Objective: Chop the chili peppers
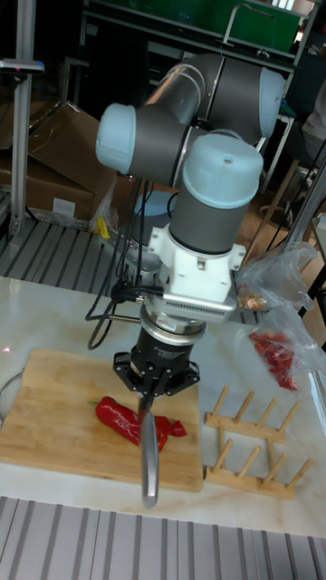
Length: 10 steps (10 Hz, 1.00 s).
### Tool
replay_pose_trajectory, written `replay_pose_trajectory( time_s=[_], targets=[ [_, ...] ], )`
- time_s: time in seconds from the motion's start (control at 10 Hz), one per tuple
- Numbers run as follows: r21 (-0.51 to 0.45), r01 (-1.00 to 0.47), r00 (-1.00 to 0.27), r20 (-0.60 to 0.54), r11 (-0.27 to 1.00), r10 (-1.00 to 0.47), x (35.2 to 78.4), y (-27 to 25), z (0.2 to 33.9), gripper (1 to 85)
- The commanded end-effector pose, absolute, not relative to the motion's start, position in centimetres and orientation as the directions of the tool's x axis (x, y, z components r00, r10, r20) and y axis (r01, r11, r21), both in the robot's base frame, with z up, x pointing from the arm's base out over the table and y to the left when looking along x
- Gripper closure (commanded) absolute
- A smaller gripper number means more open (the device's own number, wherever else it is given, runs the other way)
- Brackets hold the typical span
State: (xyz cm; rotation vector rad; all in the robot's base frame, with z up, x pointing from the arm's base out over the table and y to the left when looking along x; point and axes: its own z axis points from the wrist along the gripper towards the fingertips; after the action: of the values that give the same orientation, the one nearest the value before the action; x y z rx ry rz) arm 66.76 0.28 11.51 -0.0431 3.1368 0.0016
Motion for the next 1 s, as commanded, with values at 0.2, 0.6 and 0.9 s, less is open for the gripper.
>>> replay_pose_trajectory(
  time_s=[0.2, 0.6, 0.9],
  targets=[
    [0.08, 0.071, -0.997, -0.016, 0.994, 0.073, 67.4, -0.1, 10.9, 84.3],
    [0.061, 0.063, -0.998, -0.024, 0.996, 0.065, 67.9, -0.3, 10.1, 84.3],
    [0.06, 0.031, -0.999, -0.024, 0.998, 0.033, 68.0, 0.0, 10.1, 84.3]
  ],
)
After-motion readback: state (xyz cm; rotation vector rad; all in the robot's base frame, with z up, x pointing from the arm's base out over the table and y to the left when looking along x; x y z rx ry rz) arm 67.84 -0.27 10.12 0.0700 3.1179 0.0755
